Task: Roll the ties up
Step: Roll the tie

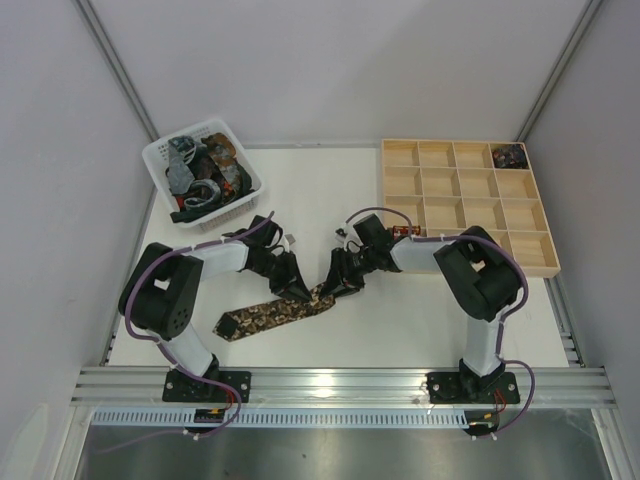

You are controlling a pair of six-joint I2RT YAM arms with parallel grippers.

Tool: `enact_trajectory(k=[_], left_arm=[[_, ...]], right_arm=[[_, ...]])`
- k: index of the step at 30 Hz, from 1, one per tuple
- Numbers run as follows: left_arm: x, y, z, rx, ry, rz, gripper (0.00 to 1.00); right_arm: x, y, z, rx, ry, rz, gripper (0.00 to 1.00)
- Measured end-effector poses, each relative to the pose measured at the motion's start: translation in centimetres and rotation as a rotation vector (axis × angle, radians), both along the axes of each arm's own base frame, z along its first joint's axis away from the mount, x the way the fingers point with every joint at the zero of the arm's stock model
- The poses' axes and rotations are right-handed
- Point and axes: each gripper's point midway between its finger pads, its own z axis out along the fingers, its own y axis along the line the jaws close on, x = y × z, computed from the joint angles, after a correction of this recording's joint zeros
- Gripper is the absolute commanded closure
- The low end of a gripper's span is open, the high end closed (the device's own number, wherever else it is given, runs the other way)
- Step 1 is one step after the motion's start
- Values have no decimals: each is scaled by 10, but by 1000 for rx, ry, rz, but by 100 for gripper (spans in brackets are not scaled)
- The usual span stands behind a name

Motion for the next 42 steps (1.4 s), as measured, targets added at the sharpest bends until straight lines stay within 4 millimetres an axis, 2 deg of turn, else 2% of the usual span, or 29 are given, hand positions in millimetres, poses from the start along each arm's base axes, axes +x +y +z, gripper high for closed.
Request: enact_trajectory(k=[8, 13, 18, 25, 32, 42], left_arm=[[-2, -11, -1, -8, 1, -31, 83], [4, -18, 3, -19, -19, -38, 82], [8, -21, 6, -26, -33, -39, 83], [-4, -37, 5, -42, -14, -87, 83], [-12, -65, 0, -58, 5, -146, 84], [8, -82, -14, -56, 34, -133, 86]], right_arm=[[-1, -18, 4, -114, -31, -37, 94], [-1, -40, 0, -252, -51, -42, 94], [1, -60, 6, -376, -92, -39, 94], [2, -81, 12, -529, -116, -36, 93], [4, -79, 24, -606, -176, -20, 93], [-1, -69, 25, -657, -232, 11, 92]])
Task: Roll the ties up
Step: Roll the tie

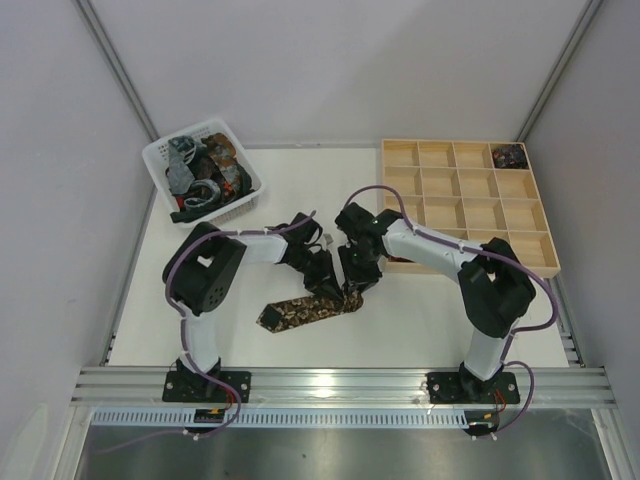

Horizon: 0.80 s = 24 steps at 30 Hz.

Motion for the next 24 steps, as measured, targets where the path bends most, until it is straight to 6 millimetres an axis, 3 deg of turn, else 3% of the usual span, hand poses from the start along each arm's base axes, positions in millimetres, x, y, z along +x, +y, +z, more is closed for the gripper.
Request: enact_trajectory(k=[9, 16, 24], left_arm=[[1, 9, -9, 30, 33, 28, 87], [4, 39, -9, 81, 10, 77, 83], [-13, 72, -6, 130, 2, 108, 82]], right_arm=[[-8, 21, -11, -46, -8, 17, 90], [-9, 29, -15, -78, -37, 10, 86], [-11, 39, -21, -98, -36, 24, 53]])
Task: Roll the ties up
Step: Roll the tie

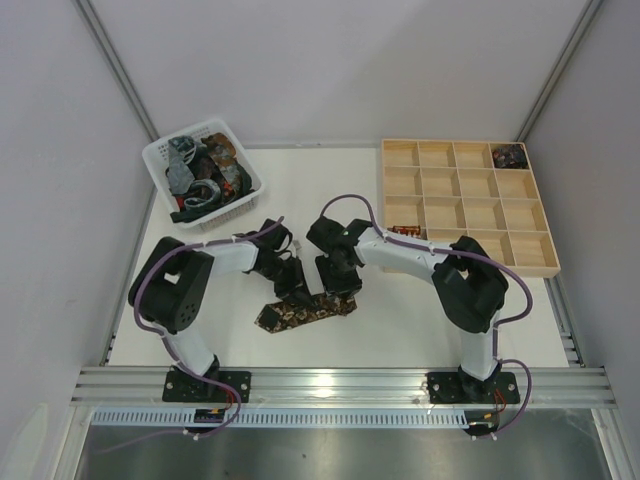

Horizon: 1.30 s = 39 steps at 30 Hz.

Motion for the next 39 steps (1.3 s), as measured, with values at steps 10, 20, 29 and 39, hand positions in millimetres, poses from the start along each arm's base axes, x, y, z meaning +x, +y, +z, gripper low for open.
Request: enact_trajectory(k=[10, 20, 29, 39], left_arm=[[2, 19, 22, -1, -56, 39, 82], [0, 20, 32, -22, -66, 46, 82], [-1, 19, 43, -49, -90, 47, 83], [-13, 4, 46, -91, -67, 20, 83]], right_arm=[[-4, 10, 5, 39, -1, 68, 43], [-16, 41, 29, 294, 41, 132, 45], [-15, 56, 14, 388, 127, 123, 44], [1, 20, 66, 493, 13, 81, 27]])
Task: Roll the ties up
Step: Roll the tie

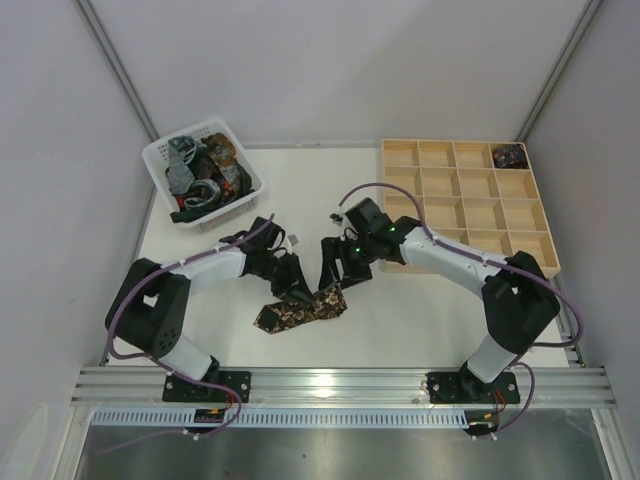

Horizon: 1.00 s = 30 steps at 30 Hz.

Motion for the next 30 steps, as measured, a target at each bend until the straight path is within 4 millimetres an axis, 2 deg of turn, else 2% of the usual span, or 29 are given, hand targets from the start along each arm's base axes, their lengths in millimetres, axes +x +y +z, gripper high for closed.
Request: enact_trajectory(k=[3, 8, 11, 15, 21, 30], left_arm=[[-4, -11, -2, -7, 15, -29, 83], [-3, -22, -5, -16, 26, -52, 83], [-4, -21, -9, -10, 42, -53, 83], [-7, -20, -15, -2, 55, -55, 84], [-13, -13, -24, 9, 74, -47, 84], [-3, -4, -29, 11, 77, -15, 84]], right_arm=[[7, -18, -1, 30, 18, -34, 25], [7, -39, -37, 15, 127, -75, 24], [2, -37, -53, 25, 177, -62, 24], [0, -30, -65, 55, 208, -54, 24], [-3, -24, -71, 105, 229, -42, 25], [-6, -13, -71, 193, 260, -37, 34]])
